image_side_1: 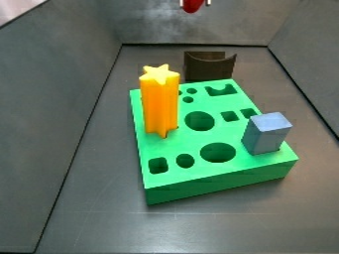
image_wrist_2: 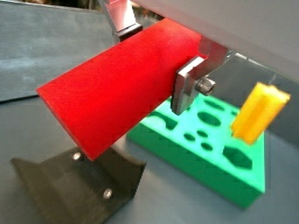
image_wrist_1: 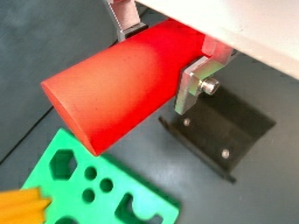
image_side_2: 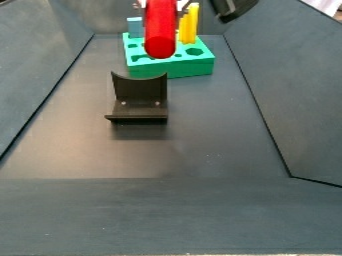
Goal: Pick up the round object. Move up. Place the round object on the fixture. Regrasp the round object. Move to above the board. Insert the round object.
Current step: Place the round object on the fixture.
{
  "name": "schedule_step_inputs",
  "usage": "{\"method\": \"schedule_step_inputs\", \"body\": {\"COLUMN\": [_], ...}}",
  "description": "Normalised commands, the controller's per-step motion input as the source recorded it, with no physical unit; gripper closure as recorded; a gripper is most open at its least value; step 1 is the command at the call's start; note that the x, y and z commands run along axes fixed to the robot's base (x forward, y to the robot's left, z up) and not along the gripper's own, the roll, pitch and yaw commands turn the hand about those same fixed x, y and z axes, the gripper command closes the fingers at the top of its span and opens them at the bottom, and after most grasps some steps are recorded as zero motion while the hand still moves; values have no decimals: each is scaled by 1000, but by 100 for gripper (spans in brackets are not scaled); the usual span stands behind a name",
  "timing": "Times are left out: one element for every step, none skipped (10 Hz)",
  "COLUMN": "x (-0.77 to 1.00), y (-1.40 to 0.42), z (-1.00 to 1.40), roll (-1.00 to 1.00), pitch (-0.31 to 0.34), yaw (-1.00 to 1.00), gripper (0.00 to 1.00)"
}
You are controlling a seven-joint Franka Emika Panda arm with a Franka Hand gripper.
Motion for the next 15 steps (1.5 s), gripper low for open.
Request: {"method": "schedule_step_inputs", "body": {"x": [711,648,556,426,321,207,135,122,143,152,161,166,179,186,147], "y": [48,48,46,30,31,30,130,136,139,136,140,143,135,134,111], "z": [-17,-17,-17,-11,-7,-8,-1000,-1000,-1000,-1000,-1000,-1000,-1000,-1000,-775], "roll": [-666,-554,-381,-222,-159,-137,-1000,-1000,-968,-860,-642,-470,-273,-224,-184], "pitch": [64,62,58,51,44,43,251,237,264,259,207,158,98,63,5], "yaw": [-72,-76,-80,-76,-81,-68,-10,-20,-107,-135,-185,-214,-228,-224,-205], "gripper": [100,100,100,100,100,100,100,100,100,100,100,100,100,100,100]}}
